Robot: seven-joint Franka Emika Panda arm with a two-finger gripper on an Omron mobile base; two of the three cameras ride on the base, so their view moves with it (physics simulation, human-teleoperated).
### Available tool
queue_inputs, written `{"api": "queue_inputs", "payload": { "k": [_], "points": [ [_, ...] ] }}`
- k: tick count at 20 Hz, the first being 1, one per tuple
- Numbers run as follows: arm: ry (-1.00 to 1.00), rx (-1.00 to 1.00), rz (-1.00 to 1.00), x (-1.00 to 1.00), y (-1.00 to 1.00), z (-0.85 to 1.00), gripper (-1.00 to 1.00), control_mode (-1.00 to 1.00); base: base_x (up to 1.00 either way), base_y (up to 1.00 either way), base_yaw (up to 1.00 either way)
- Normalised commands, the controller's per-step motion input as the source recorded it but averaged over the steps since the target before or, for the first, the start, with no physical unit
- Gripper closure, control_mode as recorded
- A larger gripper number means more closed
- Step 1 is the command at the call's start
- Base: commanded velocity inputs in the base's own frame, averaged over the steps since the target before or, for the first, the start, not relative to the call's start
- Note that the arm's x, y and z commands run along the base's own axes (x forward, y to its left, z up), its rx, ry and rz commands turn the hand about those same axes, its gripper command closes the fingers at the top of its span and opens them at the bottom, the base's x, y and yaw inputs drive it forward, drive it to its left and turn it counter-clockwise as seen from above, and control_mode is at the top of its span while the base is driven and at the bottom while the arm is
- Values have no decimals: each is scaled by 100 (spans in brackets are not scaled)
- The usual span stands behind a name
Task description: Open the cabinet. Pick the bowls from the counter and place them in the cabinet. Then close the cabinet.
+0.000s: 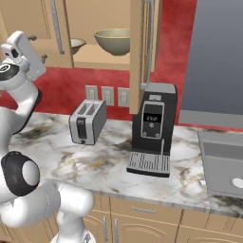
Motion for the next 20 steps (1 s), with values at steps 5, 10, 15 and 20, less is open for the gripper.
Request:
{"api": "queue_inputs", "payload": {
  "k": [5, 10, 15, 20],
  "points": [
    [0, 0, 0, -36, 0, 7, -100, -100, 0, 0, 0],
    [0, 0, 0, -67, 0, 10, -100, -100, 0, 0, 0],
    [0, 0, 0, -95, 0, 12, -100, -100, 0, 0, 0],
    [0, 0, 1, -100, -2, 16, -100, -100, 0, 0, 0]
  ]
}}
